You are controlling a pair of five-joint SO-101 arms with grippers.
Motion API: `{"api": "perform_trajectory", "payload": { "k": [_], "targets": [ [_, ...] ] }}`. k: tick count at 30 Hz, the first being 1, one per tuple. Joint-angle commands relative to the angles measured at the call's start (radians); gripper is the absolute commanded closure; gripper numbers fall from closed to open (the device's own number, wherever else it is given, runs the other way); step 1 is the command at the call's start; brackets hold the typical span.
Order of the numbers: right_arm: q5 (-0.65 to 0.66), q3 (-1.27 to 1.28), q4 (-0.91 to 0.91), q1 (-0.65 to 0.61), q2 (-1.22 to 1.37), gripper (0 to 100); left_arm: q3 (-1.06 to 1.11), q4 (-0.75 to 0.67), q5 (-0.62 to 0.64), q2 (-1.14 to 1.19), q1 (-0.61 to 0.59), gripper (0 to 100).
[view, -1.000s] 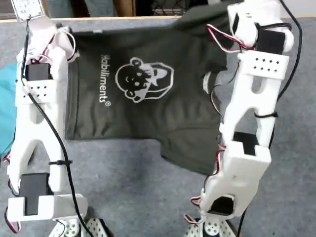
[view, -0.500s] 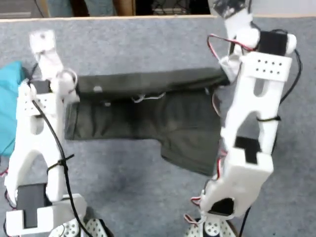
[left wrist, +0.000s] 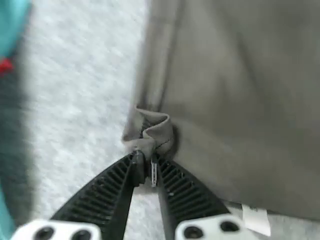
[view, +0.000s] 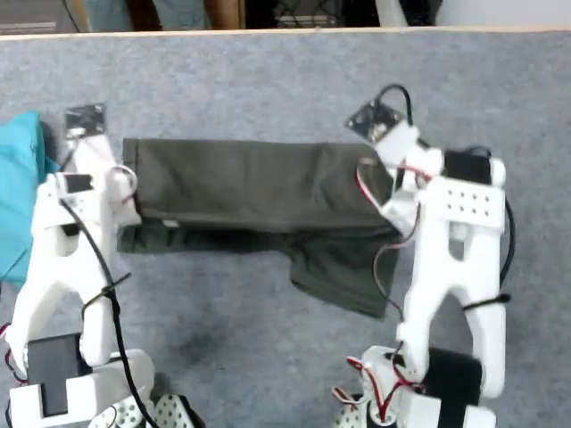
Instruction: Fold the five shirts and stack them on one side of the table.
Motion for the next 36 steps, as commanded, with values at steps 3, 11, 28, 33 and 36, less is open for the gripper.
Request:
{"api": "perform_trajectory", "payload": {
  "k": [3, 11, 28, 33, 36],
  "targets": [
    [0.011, 0.045, -0.057, 0.106, -0.044, 98.5, 0.044, 0.0, -0.005, -0.04, 0.039, 97],
    [0.078, 0.197, -0.094, 0.101, -0.094, 98.5, 0.061, 0.0, -0.005, -0.032, -0.033, 97],
    [0.081, 0.34, -0.212, 0.103, -0.148, 98.3, 0.058, 0.02, 0.003, -0.04, -0.047, 97],
    [0.081, 0.341, -0.207, 0.104, -0.148, 91.5, 0.03, 0.066, 0.005, -0.041, -0.047, 97],
    [0.081, 0.34, -0.206, 0.103, -0.148, 84.4, 0.01, 0.072, 0.012, -0.041, -0.048, 97]
  ]
}}
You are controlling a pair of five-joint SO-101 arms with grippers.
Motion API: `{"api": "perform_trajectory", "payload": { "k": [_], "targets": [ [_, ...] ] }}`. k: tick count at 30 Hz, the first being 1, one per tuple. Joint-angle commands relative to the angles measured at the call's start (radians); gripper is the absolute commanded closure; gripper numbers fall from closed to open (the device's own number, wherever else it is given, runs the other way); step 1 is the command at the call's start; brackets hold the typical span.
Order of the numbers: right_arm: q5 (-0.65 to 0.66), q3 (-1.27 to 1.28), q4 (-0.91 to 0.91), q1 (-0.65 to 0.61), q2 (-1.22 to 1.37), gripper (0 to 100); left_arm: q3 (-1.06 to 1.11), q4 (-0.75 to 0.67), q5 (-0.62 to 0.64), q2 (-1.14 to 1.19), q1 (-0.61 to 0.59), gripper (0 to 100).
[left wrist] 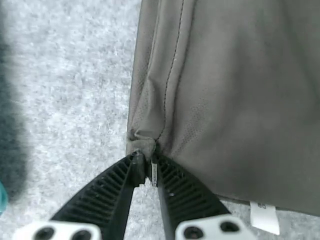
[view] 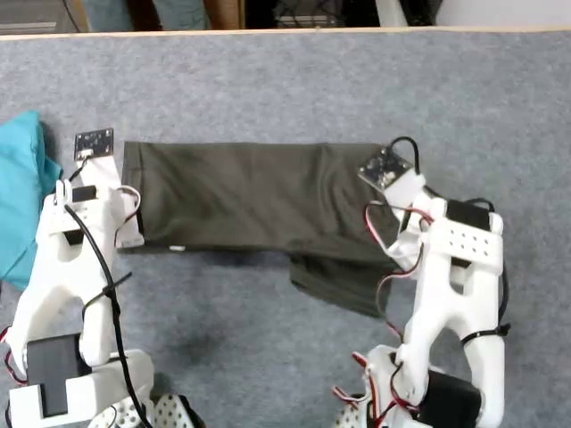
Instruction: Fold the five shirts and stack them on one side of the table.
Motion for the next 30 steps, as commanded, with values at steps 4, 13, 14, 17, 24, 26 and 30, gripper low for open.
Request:
{"api": "perform_trajectory", "payload": {
  "k": [4, 13, 14, 17, 24, 26, 30],
  "targets": [
    [0.083, -0.015, 0.015, 0.017, -0.031, 82.8, -0.111, 0.06, 0.061, -0.04, -0.035, 96],
    [0.032, -0.166, 0.068, -0.052, -0.022, 98.8, -0.189, 0.15, 0.061, -0.04, -0.041, 86],
    [0.0, -0.18, 0.071, -0.084, -0.022, 97.0, -0.196, 0.158, 0.061, -0.04, -0.039, 86],
    [-0.091, -0.205, 0.055, -0.196, -0.021, 98.5, -0.229, 0.166, 0.068, -0.041, -0.039, 86],
    [-0.275, -0.205, -0.101, -0.39, 0.153, 98.5, -0.43, 0.138, 0.207, -0.02, -0.002, 97],
    [-0.305, -0.208, -0.146, -0.396, 0.234, 98.5, -0.464, 0.084, 0.216, 0.014, 0.03, 97],
    [-0.31, -0.208, -0.166, -0.399, 0.338, 98.5, -0.492, -0.008, 0.226, 0.146, 0.084, 96]
  ]
}}
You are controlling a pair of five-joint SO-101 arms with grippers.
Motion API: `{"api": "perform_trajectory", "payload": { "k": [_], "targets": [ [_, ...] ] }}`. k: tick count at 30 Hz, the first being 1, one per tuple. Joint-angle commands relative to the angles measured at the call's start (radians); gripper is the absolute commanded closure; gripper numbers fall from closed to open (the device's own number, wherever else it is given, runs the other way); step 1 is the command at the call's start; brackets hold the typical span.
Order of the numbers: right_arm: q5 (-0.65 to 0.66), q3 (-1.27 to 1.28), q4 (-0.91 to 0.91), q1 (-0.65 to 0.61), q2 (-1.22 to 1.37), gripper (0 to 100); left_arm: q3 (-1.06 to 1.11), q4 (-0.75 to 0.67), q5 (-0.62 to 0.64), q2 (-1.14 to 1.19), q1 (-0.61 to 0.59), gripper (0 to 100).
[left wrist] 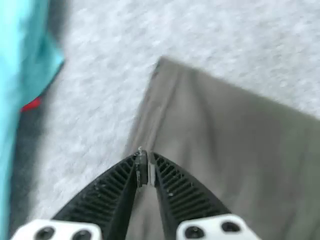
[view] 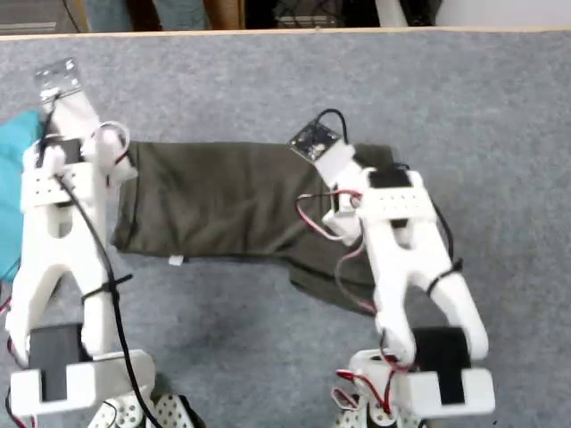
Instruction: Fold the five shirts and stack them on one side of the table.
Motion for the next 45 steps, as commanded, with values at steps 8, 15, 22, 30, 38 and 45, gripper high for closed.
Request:
{"api": "perform_trajectory", "payload": {
  "k": [8, 15, 22, 30, 38, 45],
  "targets": [
    [-0.006, -0.028, 0.074, -0.017, 0.077, 98.5, -0.071, -0.284, 0.158, 0.443, 0.061, 96],
    [0.074, 0.094, 0.072, -0.043, 0.07, 98.5, -0.182, -0.226, 0.203, 0.557, 0.059, 96],
    [0.13, 0.185, 0.12, -0.048, 0.004, 98.5, -0.193, -0.216, 0.203, 0.559, 0.058, 96],
    [0.315, 0.298, 0.298, -0.054, -0.343, 98.5, -0.194, -0.212, 0.203, 0.56, 0.056, 96],
    [0.281, 0.223, 0.121, -0.038, -0.472, 98.5, -0.191, -0.21, 0.203, 0.56, 0.059, 96],
    [-0.009, 0.143, -0.199, -0.091, -0.173, 98.5, -0.191, -0.209, 0.203, 0.56, 0.059, 96]
  ]
}}
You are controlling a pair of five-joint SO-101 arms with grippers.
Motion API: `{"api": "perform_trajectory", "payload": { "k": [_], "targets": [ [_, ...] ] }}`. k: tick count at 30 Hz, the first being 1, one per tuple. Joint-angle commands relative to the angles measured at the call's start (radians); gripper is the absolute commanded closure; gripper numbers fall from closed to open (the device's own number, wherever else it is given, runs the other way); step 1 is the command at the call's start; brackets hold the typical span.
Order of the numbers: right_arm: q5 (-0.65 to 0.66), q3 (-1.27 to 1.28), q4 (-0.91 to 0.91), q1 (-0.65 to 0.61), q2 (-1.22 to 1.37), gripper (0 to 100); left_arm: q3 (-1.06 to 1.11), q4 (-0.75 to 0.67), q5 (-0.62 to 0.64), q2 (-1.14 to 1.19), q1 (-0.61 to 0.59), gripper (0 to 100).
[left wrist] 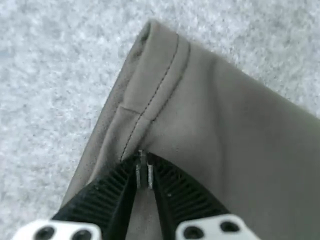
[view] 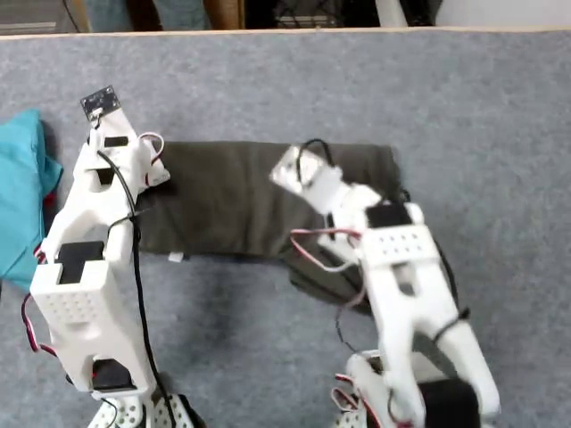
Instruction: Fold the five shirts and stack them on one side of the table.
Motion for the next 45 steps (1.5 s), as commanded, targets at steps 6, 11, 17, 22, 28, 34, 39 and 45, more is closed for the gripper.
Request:
{"api": "perform_trajectory", "payload": {
  "k": [6, 11, 17, 22, 28, 34, 39, 45],
  "targets": [
    [-0.18, -0.124, -0.04, -0.071, 0.242, 98.5, -0.038, 0.0, 0.011, 0.003, 0.002, 96],
    [-0.18, -0.122, 0.069, -0.132, 0.242, 98.5, -0.038, 0.0, 0.011, 0.003, 0.001, 96],
    [-0.124, -0.122, 0.215, -0.163, 0.24, 98.5, -0.038, 0.0, 0.011, 0.003, -0.001, 96],
    [-0.025, -0.122, 0.373, -0.216, 0.213, 98.5, -0.038, -0.002, 0.011, 0.003, -0.002, 96],
    [0.044, -0.157, 0.462, -0.224, 0.044, 98.5, -0.038, -0.002, 0.011, 0.003, -0.002, 96],
    [0.04, -0.206, 0.388, -0.137, -0.05, 98.5, -0.038, -0.002, 0.011, 0.003, -0.002, 96],
    [0.038, -0.065, 0.253, -0.14, 0.035, 98.5, -0.038, -0.002, 0.011, 0.003, -0.002, 96],
    [0.02, 0.042, 0.245, -0.173, 0.093, 98.5, -0.038, -0.002, 0.011, 0.003, -0.002, 96]
  ]
}}
